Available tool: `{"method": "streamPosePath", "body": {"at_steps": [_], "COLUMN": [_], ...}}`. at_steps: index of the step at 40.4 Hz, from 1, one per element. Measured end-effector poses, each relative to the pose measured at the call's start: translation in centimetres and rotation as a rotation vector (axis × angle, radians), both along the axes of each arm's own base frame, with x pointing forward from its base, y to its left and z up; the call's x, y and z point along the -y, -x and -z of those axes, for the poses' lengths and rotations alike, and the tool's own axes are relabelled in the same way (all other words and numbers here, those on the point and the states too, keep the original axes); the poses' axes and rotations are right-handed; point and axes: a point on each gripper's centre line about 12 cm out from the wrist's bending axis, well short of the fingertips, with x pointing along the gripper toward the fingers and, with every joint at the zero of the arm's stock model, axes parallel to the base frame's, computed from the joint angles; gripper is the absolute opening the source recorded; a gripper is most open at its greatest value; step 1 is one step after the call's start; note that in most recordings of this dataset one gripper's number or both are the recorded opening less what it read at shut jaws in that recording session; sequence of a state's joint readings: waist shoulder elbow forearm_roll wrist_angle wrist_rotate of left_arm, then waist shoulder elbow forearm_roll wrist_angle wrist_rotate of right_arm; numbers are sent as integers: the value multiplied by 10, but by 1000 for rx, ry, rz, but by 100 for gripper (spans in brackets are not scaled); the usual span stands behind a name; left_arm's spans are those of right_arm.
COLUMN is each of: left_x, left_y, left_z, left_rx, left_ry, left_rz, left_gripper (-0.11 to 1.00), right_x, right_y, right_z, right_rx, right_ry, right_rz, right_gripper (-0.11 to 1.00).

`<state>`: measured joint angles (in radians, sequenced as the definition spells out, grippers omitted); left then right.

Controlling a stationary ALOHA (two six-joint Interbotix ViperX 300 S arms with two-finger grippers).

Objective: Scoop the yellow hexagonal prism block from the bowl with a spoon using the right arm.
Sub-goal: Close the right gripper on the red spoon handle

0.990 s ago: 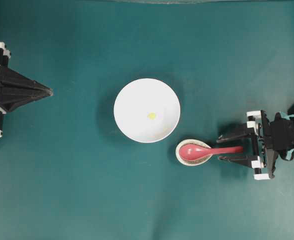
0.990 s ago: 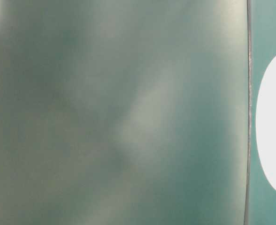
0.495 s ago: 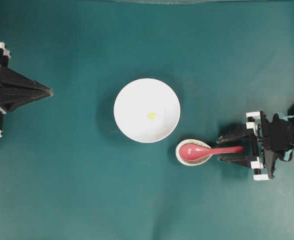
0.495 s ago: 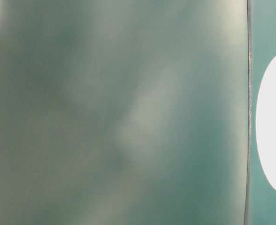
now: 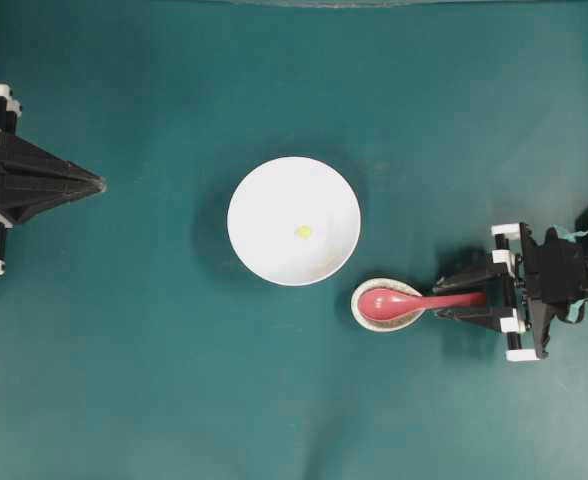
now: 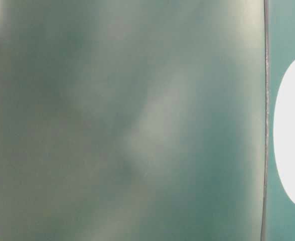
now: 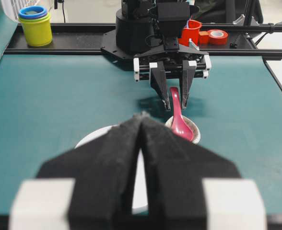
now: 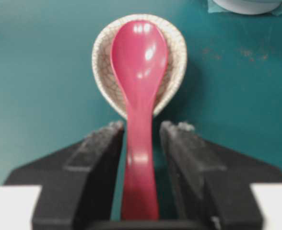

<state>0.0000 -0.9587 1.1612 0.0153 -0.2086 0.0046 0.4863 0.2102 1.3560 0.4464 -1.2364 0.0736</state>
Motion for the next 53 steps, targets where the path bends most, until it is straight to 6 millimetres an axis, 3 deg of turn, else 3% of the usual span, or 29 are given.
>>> {"method": "streamPosePath", "body": {"at_steps": [37, 46, 53], "left_x": [0, 0, 0], "left_y": [0, 0, 0], "left_z": [0, 0, 1], "left_rx": [-2, -3, -5], "left_ry": [0, 0, 0], "left_rz": [0, 0, 0], "left_gripper": [2, 2, 2], "right_x": [0, -1, -1], "right_y": [-1, 0, -1], "right_z": [0, 0, 1], "right_rx": [3, 1, -13], "right_ry": [-3, -1, -2], "right_rz": [0, -2, -2], "right_gripper": [44, 24, 23]}}
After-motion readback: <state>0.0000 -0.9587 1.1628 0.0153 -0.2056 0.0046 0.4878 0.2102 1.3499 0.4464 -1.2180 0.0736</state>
